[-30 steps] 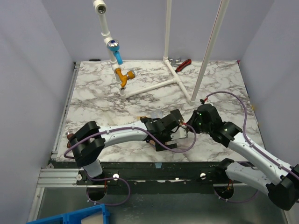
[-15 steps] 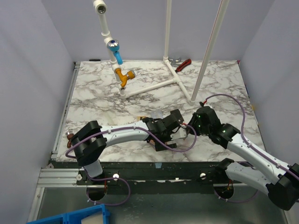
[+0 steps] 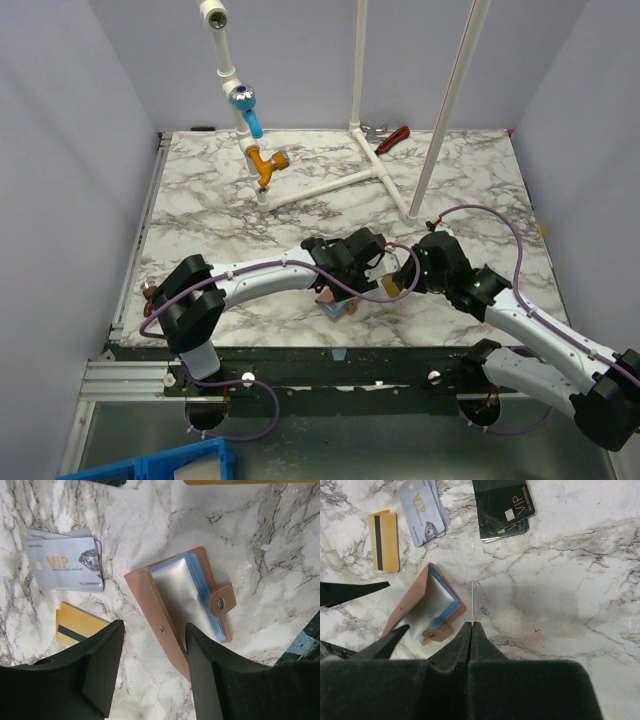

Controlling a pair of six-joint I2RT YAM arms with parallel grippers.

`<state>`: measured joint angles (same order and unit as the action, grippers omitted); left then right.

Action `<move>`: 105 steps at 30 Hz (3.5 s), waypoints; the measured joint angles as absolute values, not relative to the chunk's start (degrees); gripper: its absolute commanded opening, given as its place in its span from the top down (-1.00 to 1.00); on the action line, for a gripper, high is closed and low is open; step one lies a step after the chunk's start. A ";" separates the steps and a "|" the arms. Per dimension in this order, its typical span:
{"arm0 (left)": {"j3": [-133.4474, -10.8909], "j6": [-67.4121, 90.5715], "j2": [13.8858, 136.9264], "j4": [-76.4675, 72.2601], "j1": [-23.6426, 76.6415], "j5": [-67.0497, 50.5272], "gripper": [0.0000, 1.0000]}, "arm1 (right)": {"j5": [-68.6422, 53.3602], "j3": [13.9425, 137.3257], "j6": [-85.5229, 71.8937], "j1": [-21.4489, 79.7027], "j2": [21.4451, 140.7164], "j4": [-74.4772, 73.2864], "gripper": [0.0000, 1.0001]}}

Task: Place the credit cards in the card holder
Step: Open the card holder at the center of the board.

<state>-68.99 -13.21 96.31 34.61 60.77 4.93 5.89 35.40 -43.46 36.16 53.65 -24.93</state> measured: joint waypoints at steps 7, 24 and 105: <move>-71.26 -10.20 96.20 36.56 56.82 2.02 0.53 | 5.89 34.28 -43.44 36.16 53.74 -24.40 0.99; -66.96 -5.91 95.68 37.93 47.22 -8.03 0.57 | -2.74 32.51 -42.96 36.14 57.45 -16.97 0.99; -55.81 11.81 92.79 26.92 38.35 -29.06 0.57 | -24.34 25.08 -43.11 42.54 69.63 -3.66 0.99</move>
<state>-55.81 11.81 92.79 26.92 38.35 -29.06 -24.34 25.08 -43.11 42.54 69.63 -3.66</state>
